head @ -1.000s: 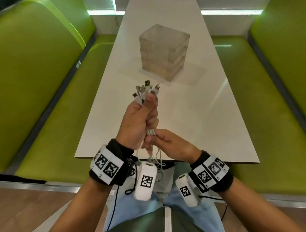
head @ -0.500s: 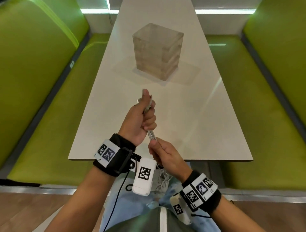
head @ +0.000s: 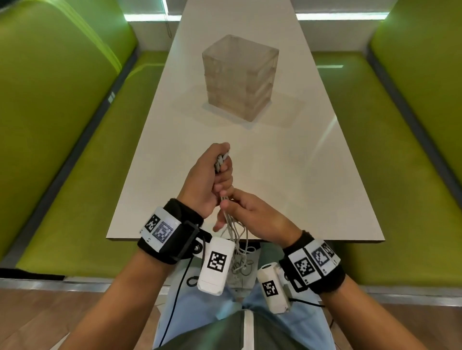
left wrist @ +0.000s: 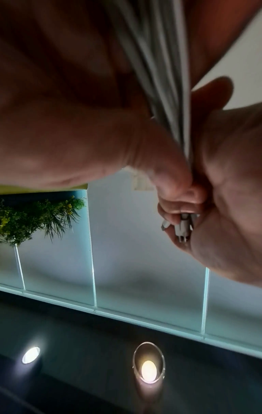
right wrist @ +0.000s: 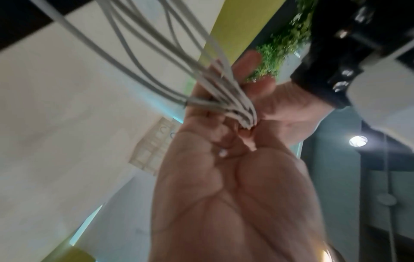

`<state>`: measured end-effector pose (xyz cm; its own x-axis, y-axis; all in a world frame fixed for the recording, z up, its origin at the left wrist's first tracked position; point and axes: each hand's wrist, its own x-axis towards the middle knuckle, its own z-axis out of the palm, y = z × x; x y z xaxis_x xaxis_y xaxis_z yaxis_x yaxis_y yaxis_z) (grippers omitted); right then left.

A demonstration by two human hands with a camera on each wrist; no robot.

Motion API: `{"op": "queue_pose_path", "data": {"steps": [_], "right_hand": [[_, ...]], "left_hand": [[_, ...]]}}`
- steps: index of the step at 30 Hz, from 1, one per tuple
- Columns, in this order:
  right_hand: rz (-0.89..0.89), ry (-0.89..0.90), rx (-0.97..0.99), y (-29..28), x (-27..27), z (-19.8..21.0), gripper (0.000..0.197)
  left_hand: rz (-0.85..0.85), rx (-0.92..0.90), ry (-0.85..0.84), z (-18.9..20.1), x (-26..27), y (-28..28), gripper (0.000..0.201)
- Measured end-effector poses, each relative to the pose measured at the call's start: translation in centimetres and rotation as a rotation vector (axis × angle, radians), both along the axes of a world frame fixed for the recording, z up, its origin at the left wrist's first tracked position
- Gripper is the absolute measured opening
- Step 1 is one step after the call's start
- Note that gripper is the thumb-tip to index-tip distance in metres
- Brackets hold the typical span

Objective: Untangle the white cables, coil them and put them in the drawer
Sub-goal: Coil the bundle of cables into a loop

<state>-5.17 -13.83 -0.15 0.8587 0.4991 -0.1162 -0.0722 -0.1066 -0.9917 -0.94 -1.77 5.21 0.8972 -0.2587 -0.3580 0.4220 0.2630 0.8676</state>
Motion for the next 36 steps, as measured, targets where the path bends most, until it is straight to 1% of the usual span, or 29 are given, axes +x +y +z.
{"op": "queue_pose_path", "data": {"steps": [1, 3, 4, 5, 6, 7, 8, 9, 11, 13, 15, 16, 18, 20, 23, 26, 27, 30, 31, 32, 33, 34, 35, 36], "right_hand": [[-0.026, 0.005, 0.013, 0.3, 0.0, 0.1, 0.017], [-0.058, 0.035, 0.076, 0.5, 0.0, -0.3, 0.022], [-0.066, 0.041, 0.113, 0.4, 0.0, -0.6, 0.023], [-0.068, 0.04, 0.145, 0.2, -0.1, -0.7, 0.023], [-0.071, 0.039, 0.168, 0.0, -0.2, -0.8, 0.023], [-0.075, 0.038, 0.186, -0.2, -0.3, -0.8, 0.023], [-0.079, 0.037, 0.198, -0.5, -0.4, -0.7, 0.023], [-0.083, 0.04, 0.212, -0.6, -0.5, -0.7, 0.024], [-0.107, 0.05, 0.247, -1.1, -0.5, -0.4, 0.025], [-0.119, 0.049, 0.257, -1.5, -0.5, -0.1, 0.027], [-0.111, 0.047, 0.24, -1.5, -0.6, 0.1, 0.028], [-0.113, 0.048, 0.223, -1.3, -0.6, 0.2, 0.028], [-0.152, 0.021, 0.16, -1.1, -0.7, 0.4, 0.026], [-0.203, -0.05, 0.06, -1.0, -0.4, 0.8, 0.023], [-0.223, -0.167, -0.115, -1.4, 0.2, 1.2, 0.018], [-0.25, -0.219, -0.24, -1.4, 0.6, 1.4, 0.02], [-0.248, -0.225, -0.234, -1.5, 0.6, 1.5, 0.021], [-0.21, -0.184, -0.114, -1.7, 0.4, 1.9, 0.025], [-0.226, -0.182, -0.099, -1.7, 0.2, 2.1, 0.023], [-0.282, -0.197, -0.136, -1.6, 0.0, 2.2, 0.017], [-0.355, -0.219, -0.226, -1.8, -0.1, 2.2, 0.012], [-0.408, -0.213, -0.35, -2.1, -0.2, 2.2, 0.023], [-0.396, -0.166, -0.496, -2.6, -0.4, 2.5, 0.035], [-0.292, -0.089, -0.643, -3.2, -0.5, 3.2, 0.04]], "left_hand": [[0.003, 0.04, -0.045, 0.1, 0.0, -0.1, 0.044], [-0.013, 0.204, -0.209, -0.2, 0.0, 0.0, 0.048], [-0.039, 0.292, -0.283, -0.5, -0.1, 0.2, 0.058], [-0.077, 0.333, -0.331, -0.8, -0.3, 0.4, 0.074], [-0.137, 0.323, -0.356, -1.3, -0.6, 0.8, 0.09], [-0.21, 0.267, -0.363, -1.9, -1.0, 1.0, 0.099], [-0.277, 0.202, -0.368, -2.4, -1.4, 1.3, 0.1], [-0.322, 0.136, -0.352, -2.8, -1.9, 1.4, 0.098], [-0.358, 0.077, -0.285, -3.5, -2.8, 1.4, 0.093], [-0.415, 0.122, -0.29, -4.8, -3.4, 1.8, 0.085], [-0.478, 0.221, -0.328, -5.5, -4.2, 2.2, 0.063], [-0.472, 0.248, -0.328, -5.6, -4.4, 2.2, 0.053], [-0.404, 0.255, -0.327, -5.8, -4.6, 2.0, 0.036], [-0.389, 0.263, -0.369, -5.7, -4.7, 1.5, 0.025], [-0.39, 0.325, -0.419, -5.9, -5.1, 1.1, 0.027], [-0.314, 0.3, -0.477, -5.5, -5.0, 0.7, 0.024], [-0.294, 0.276, -0.487, -5.3, -4.8, 0.5, 0.022], [-0.281, 0.193, -0.495, -5.3, -4.2, 0.5, 0.013], [-0.286, 0.179, -0.494, -5.3, -4.1, 0.5, 0.011], [-0.275, 0.171, -0.48, -5.4, -3.9, 0.6, 0.009], [-0.241, 0.186, -0.453, -5.5, -3.8, 0.7, 0.015], [-0.201, 0.212, -0.428, -5.6, -3.6, 0.9, 0.022], [-0.17, 0.239, -0.409, -5.7, -3.4, 1.2, 0.027], [-0.16, 0.264, -0.4, -5.8, -3.1, 1.5, 0.03]]}}
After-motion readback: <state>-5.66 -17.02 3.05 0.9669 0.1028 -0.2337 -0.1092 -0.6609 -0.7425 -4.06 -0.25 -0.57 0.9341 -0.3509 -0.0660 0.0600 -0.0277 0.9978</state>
